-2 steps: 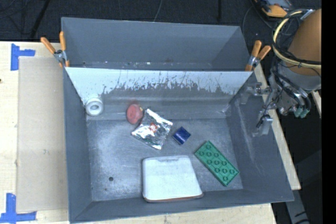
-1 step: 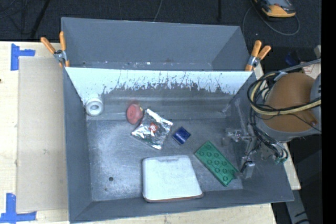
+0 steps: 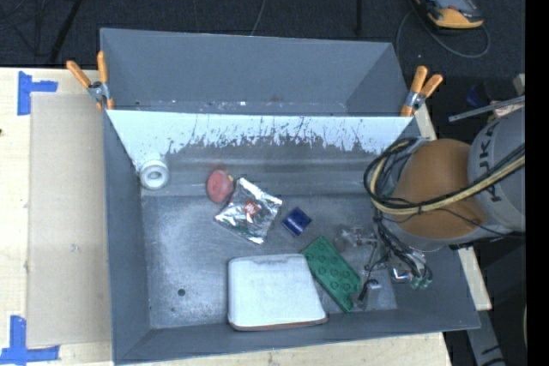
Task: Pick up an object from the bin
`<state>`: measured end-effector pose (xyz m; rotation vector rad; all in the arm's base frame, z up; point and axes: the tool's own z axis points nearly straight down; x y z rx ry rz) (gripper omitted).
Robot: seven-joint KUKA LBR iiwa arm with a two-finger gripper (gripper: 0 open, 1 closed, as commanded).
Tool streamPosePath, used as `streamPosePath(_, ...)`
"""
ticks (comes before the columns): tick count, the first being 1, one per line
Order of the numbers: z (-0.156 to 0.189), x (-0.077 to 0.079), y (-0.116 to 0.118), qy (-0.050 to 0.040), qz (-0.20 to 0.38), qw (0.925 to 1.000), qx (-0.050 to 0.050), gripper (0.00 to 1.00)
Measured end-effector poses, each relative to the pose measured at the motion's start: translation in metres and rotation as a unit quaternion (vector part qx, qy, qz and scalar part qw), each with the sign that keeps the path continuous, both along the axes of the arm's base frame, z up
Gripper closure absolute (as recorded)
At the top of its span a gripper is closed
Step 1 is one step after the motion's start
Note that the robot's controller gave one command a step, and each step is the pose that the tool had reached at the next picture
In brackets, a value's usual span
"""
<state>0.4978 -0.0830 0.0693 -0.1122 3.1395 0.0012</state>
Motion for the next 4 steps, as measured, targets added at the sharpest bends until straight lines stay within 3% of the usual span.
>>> streamPosePath(1, 0.002, -0.012, 0.04, -0.0055, 0.104, 0.9945, -0.001, 0.0)
streamPosePath(2, 0.004, -0.018, 0.086, -0.01, 0.212, 0.9773, -0.002, 0.0)
streamPosePath(3, 0.004, -0.018, 0.085, -0.0097, 0.212, 0.9773, -0.002, 1.0)
streamPosePath(4, 0.137, 0.014, 0.057, -0.0013, 0.646, 0.7635, 0.0, 1.0)
